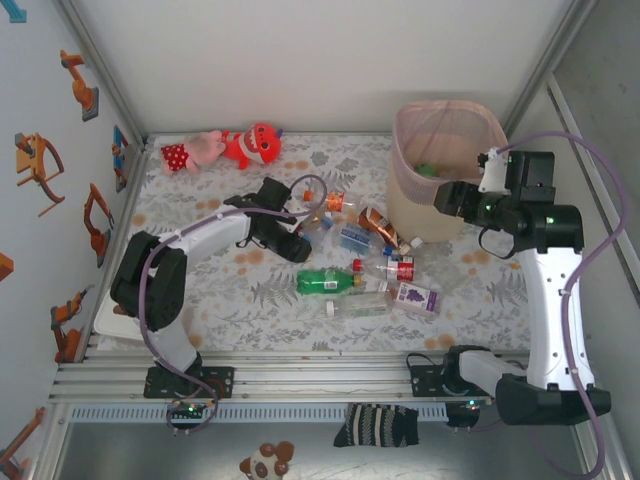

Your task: Put the plastic bottles in the bin

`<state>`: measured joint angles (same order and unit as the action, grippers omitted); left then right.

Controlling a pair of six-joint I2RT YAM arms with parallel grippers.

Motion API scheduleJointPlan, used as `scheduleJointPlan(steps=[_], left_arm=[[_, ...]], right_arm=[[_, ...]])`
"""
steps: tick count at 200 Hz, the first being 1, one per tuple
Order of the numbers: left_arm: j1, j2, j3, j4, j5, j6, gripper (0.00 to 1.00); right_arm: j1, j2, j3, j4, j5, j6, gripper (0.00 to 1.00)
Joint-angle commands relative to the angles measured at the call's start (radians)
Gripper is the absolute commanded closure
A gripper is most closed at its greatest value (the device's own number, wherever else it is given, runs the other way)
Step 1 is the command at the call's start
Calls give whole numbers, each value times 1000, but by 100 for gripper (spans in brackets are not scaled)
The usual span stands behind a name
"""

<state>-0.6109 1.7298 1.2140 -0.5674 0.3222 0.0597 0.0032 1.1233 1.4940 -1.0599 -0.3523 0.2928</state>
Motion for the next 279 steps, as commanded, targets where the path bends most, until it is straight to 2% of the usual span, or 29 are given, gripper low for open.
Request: scheduleJointPlan(steps=[1, 42, 78, 96, 144, 193, 244, 279], left_arm=[[-4, -79, -15, -33, 22, 8, 50], [-4, -203, -19, -17, 105, -10, 52], [-4, -323, -36, 81, 232, -44, 53], [-4, -380, -51, 152, 299, -61, 54], [-6, -468, -81, 340, 417, -135, 55], [-17, -504, -96, 423, 472, -152, 55], [-28, -512, -102, 459, 501, -169, 56], [-32, -516, -110, 459, 496, -167, 56]], right_arm=[[5, -26, 48, -7, -26, 20, 34], [5, -42, 49, 54, -121, 66, 34], [11, -75, -6, 235, -268, 192, 35], [34, -83, -32, 328, -300, 268, 36], [205, -38, -41, 460, -237, 386, 39], [374, 71, -9, 616, -194, 476, 40], [463, 173, 21, 704, -180, 532, 45], [488, 191, 20, 730, -163, 557, 54]])
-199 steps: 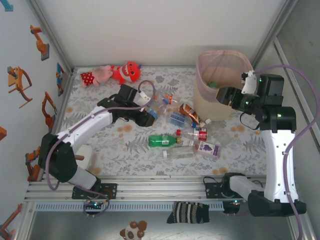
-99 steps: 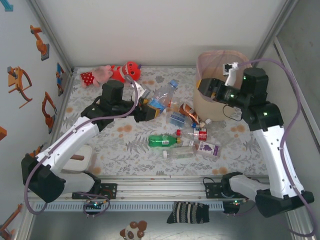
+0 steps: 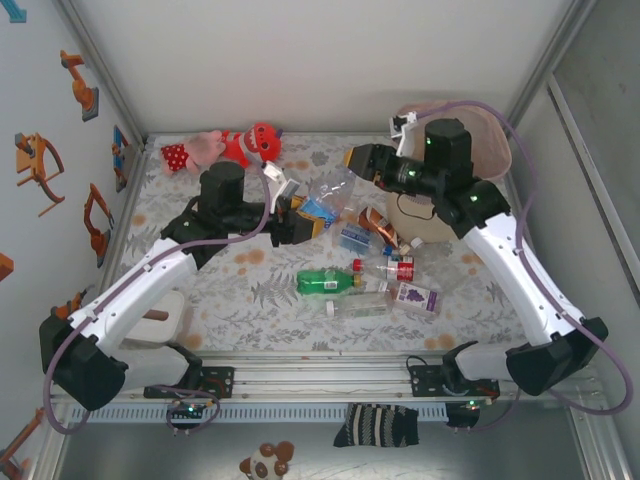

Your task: Put the plastic bottles in the bin

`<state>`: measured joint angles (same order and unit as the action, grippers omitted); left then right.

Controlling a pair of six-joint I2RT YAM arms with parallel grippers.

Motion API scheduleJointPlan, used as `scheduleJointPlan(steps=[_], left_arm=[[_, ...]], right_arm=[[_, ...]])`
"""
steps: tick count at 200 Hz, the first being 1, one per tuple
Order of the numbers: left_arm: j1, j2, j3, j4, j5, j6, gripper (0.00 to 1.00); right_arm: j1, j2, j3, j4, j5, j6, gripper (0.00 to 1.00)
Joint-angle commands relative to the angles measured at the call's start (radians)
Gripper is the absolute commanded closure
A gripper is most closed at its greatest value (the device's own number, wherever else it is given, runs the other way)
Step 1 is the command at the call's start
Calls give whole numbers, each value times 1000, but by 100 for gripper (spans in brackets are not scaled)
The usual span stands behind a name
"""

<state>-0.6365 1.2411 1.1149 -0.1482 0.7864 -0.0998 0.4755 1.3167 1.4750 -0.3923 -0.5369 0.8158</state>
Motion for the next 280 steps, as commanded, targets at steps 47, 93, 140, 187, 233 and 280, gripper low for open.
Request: scheduleJointPlan(steps=[47, 93, 140, 187, 233, 280], left_arm=[[-9, -34, -14, 39, 21, -10, 56], [-15, -37, -13, 49, 15, -18, 55], [-13, -83, -35, 47, -51, -15, 30], [-11, -142, -63, 5, -118, 9, 27], [-11, -167, -88, -2, -143, 1, 26], [-10, -165, -87, 3, -144, -11, 26]], right_arm=[[26, -22, 20, 63, 45, 31, 67], [35, -31, 19, 61, 64, 30, 78], [33, -34, 74, -46, 167, -72, 80], [-45, 17, 262, -280, 322, -278, 79], [-194, 109, 464, -423, 467, -468, 79], [-336, 249, 648, -509, 519, -598, 79]])
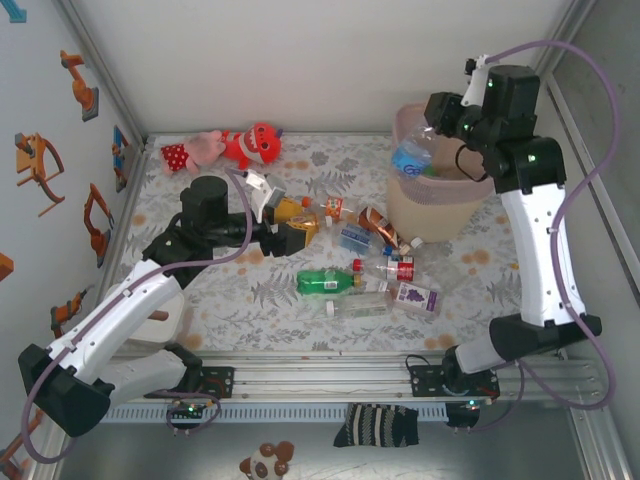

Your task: Put the plastic bottles in the bin

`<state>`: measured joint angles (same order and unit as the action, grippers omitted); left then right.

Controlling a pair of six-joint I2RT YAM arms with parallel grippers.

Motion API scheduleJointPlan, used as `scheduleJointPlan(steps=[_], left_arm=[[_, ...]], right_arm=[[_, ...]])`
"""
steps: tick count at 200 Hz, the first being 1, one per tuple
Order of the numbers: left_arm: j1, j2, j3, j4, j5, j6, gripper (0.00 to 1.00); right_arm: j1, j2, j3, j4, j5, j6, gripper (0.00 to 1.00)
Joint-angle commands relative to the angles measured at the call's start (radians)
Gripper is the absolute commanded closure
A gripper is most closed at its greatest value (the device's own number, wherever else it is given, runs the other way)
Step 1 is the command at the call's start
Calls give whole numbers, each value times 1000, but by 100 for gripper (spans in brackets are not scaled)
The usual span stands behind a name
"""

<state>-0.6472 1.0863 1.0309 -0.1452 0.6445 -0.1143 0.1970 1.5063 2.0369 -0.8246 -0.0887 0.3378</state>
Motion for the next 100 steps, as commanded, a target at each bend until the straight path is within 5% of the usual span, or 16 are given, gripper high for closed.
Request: scheduleJointPlan(steps=[1, 100], left_arm=[[0, -10, -3, 0, -2, 4, 26], [1, -22, 8, -19, -22, 14, 26]], right_arm=[[-60, 63, 90, -79, 70, -120, 79], [-218, 189, 268, -82, -65, -134, 79]])
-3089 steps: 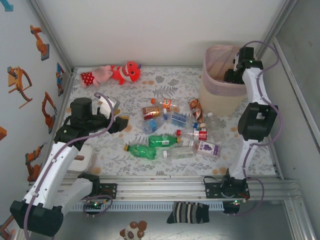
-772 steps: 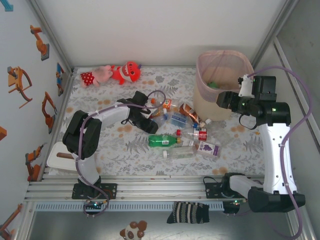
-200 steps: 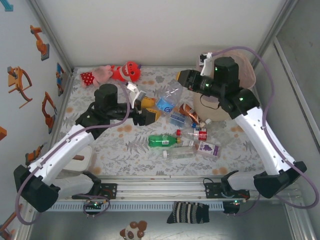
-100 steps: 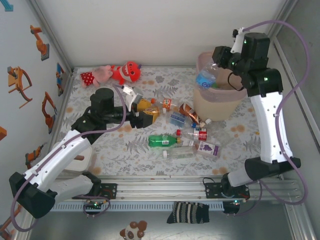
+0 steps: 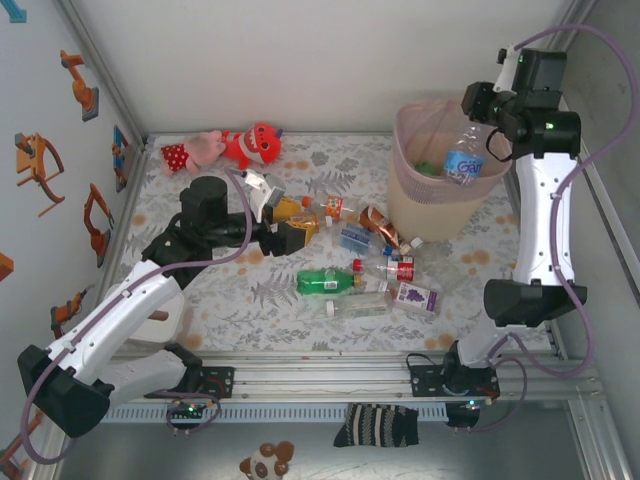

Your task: Put the plastic bottles in the bin

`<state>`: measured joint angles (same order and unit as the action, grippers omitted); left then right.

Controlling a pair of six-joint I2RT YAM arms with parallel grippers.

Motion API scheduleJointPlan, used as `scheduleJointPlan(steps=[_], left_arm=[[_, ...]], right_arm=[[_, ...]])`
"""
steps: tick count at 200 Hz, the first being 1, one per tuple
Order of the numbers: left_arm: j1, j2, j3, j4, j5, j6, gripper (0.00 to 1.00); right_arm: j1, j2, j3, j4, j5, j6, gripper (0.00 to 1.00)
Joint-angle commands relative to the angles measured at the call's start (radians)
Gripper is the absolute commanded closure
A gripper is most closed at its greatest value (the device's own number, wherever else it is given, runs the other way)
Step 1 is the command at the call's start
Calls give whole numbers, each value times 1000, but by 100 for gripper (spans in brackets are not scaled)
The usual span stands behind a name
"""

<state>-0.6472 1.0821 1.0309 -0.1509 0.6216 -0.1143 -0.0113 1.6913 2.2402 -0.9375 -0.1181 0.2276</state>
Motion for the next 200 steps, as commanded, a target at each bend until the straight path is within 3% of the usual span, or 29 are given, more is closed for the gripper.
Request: scheduleJointPlan(steps=[1, 42, 75, 98, 200], left_arm=[[1, -17, 8, -13, 1, 14, 26], [2, -17, 13, -13, -2, 18, 26], [3, -25, 9, -22, -6, 26, 26], [5, -30, 0, -22, -11, 26, 26], [13, -4, -37, -16, -20, 22, 26]], right_arm=[[-9, 4, 67, 33, -35, -24, 79], [-21, 29, 63, 133, -26, -79, 79], [-22, 33, -71, 306, -46, -201, 79], [-25, 70, -111, 319, -85, -262, 78], [-26, 99, -572, 474, -138, -246, 80]])
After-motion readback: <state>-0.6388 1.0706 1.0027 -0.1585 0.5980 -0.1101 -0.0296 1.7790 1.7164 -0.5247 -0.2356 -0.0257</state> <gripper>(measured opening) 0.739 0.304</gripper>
